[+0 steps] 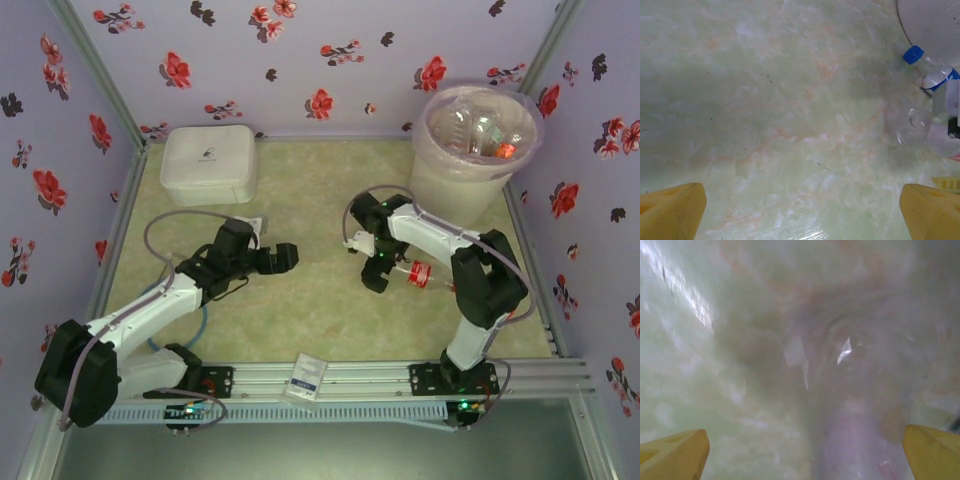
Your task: Put the plastic bottles in the bin
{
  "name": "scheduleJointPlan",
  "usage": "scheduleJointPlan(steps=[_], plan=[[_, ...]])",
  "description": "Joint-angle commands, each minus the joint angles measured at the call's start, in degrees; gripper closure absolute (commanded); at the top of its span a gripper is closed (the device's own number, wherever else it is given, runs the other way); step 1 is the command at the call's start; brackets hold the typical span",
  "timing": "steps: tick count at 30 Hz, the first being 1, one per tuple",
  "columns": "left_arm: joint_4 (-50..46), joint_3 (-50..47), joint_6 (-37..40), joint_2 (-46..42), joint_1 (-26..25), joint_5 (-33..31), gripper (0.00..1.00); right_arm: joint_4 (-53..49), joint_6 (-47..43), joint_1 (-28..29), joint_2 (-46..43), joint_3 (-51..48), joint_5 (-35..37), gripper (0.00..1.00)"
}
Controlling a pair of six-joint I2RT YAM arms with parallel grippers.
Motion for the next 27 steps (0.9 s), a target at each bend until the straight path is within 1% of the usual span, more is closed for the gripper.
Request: scheduleJointPlan(steps=[1, 4, 5, 6, 10, 11, 14, 17, 19, 23, 27], plan=[[0.65, -1.67, -0.94, -1.27, 0.61, -0.88, 0.0, 5.4, -1.11, 0.04, 4.61, -1.46, -2.56, 0.01], [1.27, -1.9, -1.33, -0.92, 0.79, -0.88, 0.0, 6.34, -0.63, -0.07, 6.21, -1.22, -2.91, 0.04], [1.03, -1.8, -1.37, -0.95, 0.79, -0.88, 0.0, 6.56, -0.51, -0.02, 6.41, -1.13, -2.95, 0.09], [0.81, -1.75, -1.4, -1.05, 0.82, -0.88, 0.0, 6.93, -0.28, -0.01, 6.51, -1.13, -2.78, 0.1], [0.28, -1.91, -1.43, -2.21, 0.95, -1.09, 0.0, 8.55, 0.07, -0.09, 4.65, -1.52, -1.73, 0.23], [0.31, -2.14, -1.62, -2.48, 0.96, -1.22, 0.0, 8.8, 0.06, -0.2, 4.0, -1.57, -1.55, 0.28], [0.49, -2.26, -2.09, -2.68, 1.05, -1.33, 0.0, 8.74, 0.28, -0.37, 2.2, -1.18, -0.94, 0.33], [0.16, -2.14, -2.37, -3.0, 1.04, -1.32, 0.0, 9.27, 0.53, -0.58, -0.04, -0.88, -1.42, 0.41], [0.13, -2.69, -2.61, -3.75, 1.1, -1.49, 0.0, 8.96, 0.67, -0.63, -1.32, -0.08, -2.09, 0.42], [0.07, -3.5, -2.88, -4.87, 1.14, -1.84, 0.0, 7.92, 1.5, -0.71, -4.95, 2.42, -1.77, 0.42], [0.06, -2.97, -2.73, -4.32, 1.21, -1.85, 0.0, 8.91, 3.37, -1.77, -12.76, 6.67, -3.63, 0.42]])
